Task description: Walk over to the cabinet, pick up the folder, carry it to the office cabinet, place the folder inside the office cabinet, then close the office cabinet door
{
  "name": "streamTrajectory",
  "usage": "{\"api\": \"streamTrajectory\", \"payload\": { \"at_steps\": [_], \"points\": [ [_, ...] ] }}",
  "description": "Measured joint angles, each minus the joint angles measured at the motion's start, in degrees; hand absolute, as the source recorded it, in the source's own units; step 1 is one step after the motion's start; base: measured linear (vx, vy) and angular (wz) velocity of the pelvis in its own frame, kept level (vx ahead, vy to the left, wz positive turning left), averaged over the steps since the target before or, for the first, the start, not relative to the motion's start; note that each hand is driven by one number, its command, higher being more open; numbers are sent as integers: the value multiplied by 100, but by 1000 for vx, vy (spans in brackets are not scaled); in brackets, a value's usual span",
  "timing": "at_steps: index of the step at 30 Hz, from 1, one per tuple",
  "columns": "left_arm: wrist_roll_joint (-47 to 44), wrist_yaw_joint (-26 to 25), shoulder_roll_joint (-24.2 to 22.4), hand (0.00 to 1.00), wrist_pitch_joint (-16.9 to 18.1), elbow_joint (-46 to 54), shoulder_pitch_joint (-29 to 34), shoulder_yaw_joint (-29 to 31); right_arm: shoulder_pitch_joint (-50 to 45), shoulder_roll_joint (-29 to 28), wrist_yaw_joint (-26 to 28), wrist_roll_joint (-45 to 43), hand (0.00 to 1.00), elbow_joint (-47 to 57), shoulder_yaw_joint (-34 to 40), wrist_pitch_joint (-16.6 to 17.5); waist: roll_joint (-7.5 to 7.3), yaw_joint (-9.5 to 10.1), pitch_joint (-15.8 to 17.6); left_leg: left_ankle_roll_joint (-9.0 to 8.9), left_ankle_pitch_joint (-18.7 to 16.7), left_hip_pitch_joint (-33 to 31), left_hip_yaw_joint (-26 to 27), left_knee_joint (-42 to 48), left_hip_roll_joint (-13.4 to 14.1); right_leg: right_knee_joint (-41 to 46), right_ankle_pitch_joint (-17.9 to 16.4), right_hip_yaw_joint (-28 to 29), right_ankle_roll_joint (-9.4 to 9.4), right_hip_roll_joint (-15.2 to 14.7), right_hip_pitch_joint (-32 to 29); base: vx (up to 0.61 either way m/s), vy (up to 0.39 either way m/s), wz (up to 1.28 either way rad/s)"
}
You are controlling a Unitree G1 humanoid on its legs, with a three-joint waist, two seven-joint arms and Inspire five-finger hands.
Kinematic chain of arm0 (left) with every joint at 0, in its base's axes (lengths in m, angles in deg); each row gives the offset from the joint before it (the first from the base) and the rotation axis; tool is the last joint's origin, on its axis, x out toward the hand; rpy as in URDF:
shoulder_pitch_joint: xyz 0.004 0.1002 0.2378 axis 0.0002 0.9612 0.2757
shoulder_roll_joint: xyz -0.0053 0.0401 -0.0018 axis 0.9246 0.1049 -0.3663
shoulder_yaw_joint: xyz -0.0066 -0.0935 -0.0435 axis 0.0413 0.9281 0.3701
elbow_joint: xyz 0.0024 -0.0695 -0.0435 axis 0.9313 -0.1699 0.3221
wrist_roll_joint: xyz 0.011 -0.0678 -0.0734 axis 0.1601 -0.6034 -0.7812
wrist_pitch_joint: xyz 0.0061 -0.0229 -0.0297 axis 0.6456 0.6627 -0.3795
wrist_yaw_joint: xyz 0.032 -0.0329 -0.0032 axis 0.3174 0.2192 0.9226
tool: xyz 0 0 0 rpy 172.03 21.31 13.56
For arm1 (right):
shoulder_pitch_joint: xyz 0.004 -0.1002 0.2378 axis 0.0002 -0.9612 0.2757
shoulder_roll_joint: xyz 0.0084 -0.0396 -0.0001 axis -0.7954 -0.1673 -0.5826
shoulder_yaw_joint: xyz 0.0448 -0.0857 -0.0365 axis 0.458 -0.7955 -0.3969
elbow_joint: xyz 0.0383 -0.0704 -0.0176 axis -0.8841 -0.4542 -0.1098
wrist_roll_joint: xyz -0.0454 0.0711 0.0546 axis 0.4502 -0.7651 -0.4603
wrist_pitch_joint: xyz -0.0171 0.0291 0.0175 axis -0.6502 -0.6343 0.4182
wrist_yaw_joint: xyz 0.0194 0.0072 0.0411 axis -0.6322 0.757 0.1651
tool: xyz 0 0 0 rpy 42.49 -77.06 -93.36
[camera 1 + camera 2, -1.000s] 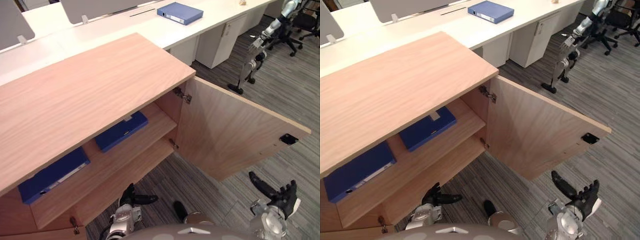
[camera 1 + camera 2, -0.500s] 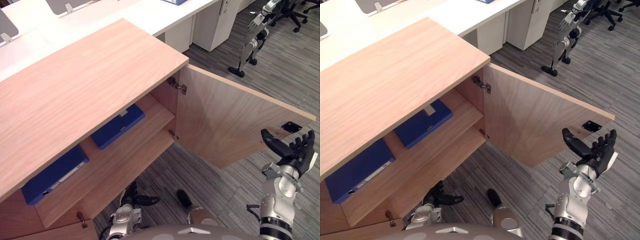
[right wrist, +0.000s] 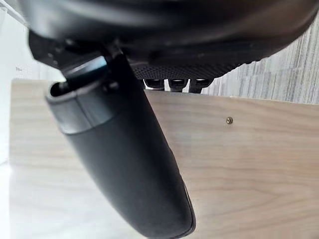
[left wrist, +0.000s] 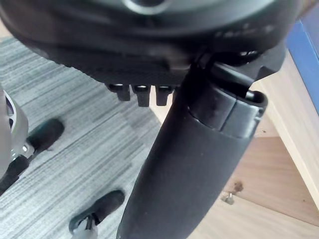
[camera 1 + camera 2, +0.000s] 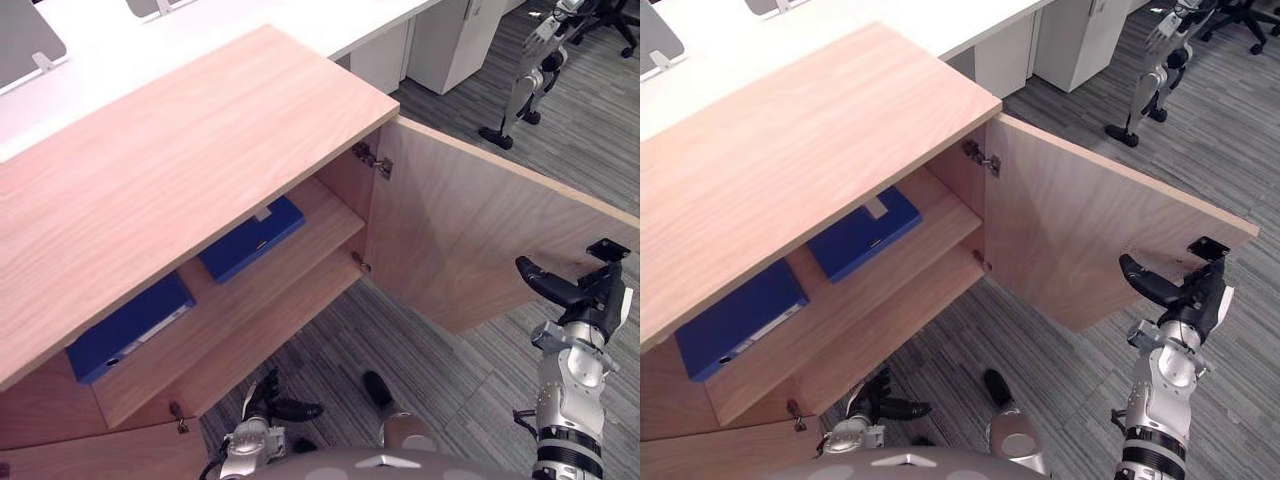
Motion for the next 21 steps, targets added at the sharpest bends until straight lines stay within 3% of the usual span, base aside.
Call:
{"api": "streamTrajectory", "payload": {
  "at_steps": [11, 21],
  "points": [
    [219, 5, 294, 100, 13, -68, 116, -133, -672, -89, 154, 55, 100, 455, -396, 1, -94, -79, 11, 24, -4, 15, -299, 11, -30, -17, 6, -91, -1, -37, 78, 3, -7, 5],
    [223, -27, 159, 100, 13, -47, 125, -148, -2466, -1004, 384, -8, 100, 2011, -1257, -3, -214, -118, -84, -10, -102, 36, -303, 219, 125, 10, 48, -96, -18, -21, 169, 0, 0, 0]
  ]
}}
